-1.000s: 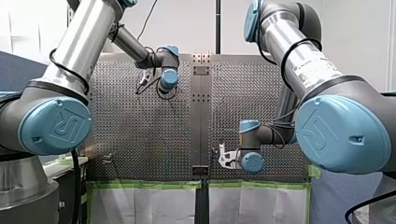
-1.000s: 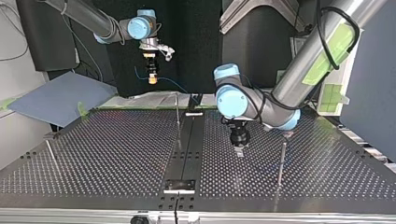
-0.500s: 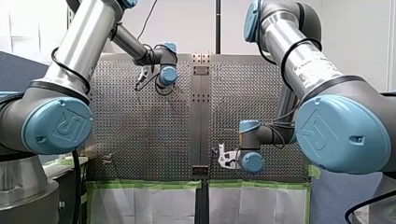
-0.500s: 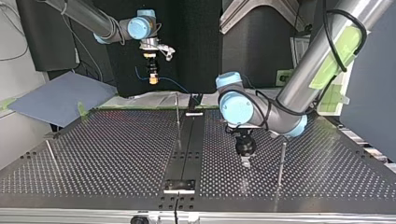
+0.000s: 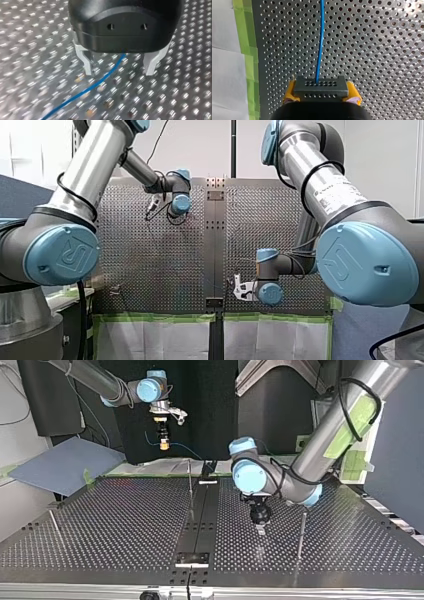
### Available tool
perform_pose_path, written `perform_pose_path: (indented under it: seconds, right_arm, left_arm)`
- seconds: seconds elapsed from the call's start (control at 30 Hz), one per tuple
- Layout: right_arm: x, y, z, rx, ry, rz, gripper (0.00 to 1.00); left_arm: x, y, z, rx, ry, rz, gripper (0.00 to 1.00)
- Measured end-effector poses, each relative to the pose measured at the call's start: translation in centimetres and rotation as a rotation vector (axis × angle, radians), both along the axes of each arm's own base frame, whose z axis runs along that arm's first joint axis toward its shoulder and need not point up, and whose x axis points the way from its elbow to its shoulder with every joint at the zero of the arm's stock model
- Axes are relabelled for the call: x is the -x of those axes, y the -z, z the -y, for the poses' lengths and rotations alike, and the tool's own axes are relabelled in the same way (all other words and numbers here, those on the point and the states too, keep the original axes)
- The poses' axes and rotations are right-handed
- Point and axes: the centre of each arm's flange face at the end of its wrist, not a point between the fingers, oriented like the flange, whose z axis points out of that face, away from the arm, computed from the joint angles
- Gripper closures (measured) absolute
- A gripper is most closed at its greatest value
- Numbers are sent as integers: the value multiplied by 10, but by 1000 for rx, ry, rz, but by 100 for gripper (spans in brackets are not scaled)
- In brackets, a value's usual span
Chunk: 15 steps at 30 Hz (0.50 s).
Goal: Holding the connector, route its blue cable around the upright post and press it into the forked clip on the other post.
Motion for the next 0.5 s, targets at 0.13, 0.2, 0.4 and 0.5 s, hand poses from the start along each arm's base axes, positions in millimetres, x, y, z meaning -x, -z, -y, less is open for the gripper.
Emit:
perform_pose_path:
  seconds: [0.13, 0.2, 0.4, 0.5]
  right_arm:
    - [0, 0, 0, -1, 0, -1, 100]
    - [0, 0, 0, -1, 0, -1, 100]
    - [0, 0, 0, -3, 0, -2, 100]
    - [0, 0, 0, -2, 0, -2, 100]
  left_arm:
    - [2, 8, 4, -3, 5, -15, 0]
    - [3, 10, 5, -4, 6, -21, 0]
    - [12, 26, 8, -12, 13, -42, 0]
    - [20, 39, 10, -17, 19, -54, 0]
